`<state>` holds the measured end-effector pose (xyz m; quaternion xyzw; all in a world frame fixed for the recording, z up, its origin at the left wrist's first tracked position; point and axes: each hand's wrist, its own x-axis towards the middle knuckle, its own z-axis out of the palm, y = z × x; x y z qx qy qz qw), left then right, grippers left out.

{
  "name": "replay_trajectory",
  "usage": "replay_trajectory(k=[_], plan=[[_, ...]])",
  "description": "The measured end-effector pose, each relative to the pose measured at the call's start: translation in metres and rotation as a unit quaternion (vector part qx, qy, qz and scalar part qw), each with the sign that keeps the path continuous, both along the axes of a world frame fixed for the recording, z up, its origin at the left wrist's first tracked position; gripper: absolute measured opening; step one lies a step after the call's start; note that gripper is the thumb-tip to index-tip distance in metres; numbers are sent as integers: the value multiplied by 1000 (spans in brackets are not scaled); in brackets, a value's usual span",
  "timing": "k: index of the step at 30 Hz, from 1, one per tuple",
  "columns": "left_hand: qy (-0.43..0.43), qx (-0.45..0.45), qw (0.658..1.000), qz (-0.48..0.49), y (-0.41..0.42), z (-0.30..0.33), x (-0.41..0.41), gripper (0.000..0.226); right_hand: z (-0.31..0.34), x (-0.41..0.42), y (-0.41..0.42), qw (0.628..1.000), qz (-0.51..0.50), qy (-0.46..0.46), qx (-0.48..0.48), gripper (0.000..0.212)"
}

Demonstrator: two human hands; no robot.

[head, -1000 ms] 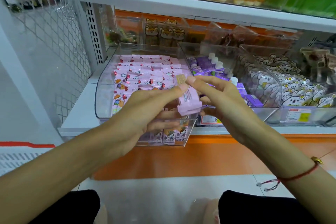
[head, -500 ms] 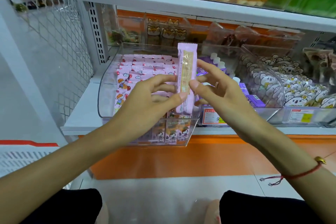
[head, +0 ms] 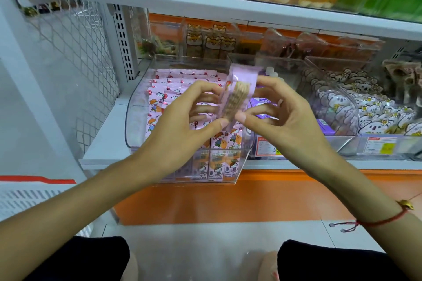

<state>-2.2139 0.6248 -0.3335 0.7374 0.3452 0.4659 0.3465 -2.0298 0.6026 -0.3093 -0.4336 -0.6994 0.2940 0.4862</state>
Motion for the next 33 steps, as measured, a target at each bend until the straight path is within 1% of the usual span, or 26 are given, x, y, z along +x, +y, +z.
replay_trajectory(k=[2, 3, 5, 8, 9, 11, 12, 13, 15, 17, 18, 20, 22, 23, 25, 27, 28, 30, 33], plan=[[12, 9, 999, 35, 0, 0, 1, 37, -1, -3, -1, 999, -37, 3, 5, 62], [23, 20, 998, 51, -1, 0, 1, 38, -2, -6, -2, 998, -56, 8, 7, 63], [50, 43, 996, 68, -4, 0, 2, 38, -3, -11, -3, 997, -78, 27, 5, 57], [69, 46, 994, 65, -8, 0, 5, 37, -2, -10, 0, 996, -79, 50, -9, 37], [64, 32, 996, 60, -8, 0, 5, 37, -2, -8, 1, 996, -66, 64, -23, 31], [56, -27, 997, 49, -6, 3, 4, 44, 0, -2, 4, 992, -22, 105, -71, 30], [55, -66, 996, 35, -4, 5, 2, 46, 1, 1, 5, 989, -1, 117, -92, 31], [56, -97, 994, 11, -3, 7, -1, 44, 1, 3, 6, 987, 13, 117, -105, 35], [63, -119, 990, -42, -3, 12, -3, 36, 1, 2, 5, 987, 18, 109, -114, 45], [55, -132, 988, -57, -4, 14, -4, 37, 1, 0, 4, 989, 1, 103, -107, 48], [47, -132, 989, -45, -3, 14, -4, 36, 0, -2, 4, 989, -13, 103, -103, 46], [43, -96, 994, 12, -1, 11, -3, 31, 0, -5, 4, 987, -44, 116, -102, 49], [53, -58, 994, 72, -1, 7, -3, 34, -1, -7, 4, 985, -54, 128, -105, 54], [52, -54, 994, 84, -3, 6, -2, 38, -1, -9, 3, 984, -54, 133, -109, 51], [41, -69, 994, 79, -7, 7, 2, 42, -1, -9, 4, 978, -58, 150, -133, 37], [9, -120, 992, 42, -11, 13, 6, 37, 1, -5, 6, 962, -53, 196, -182, 20], [-11, -158, 987, 20, -13, 16, 7, 35, 2, -3, 8, 951, -40, 224, -210, 16], [-36, -209, 977, -19, -16, 20, 6, 33, 5, 1, 9, 930, 8, 267, -252, 19], [-37, -226, 973, -34, -19, 19, 7, 42, 6, 3, 7, 919, 54, 286, -266, 13]])
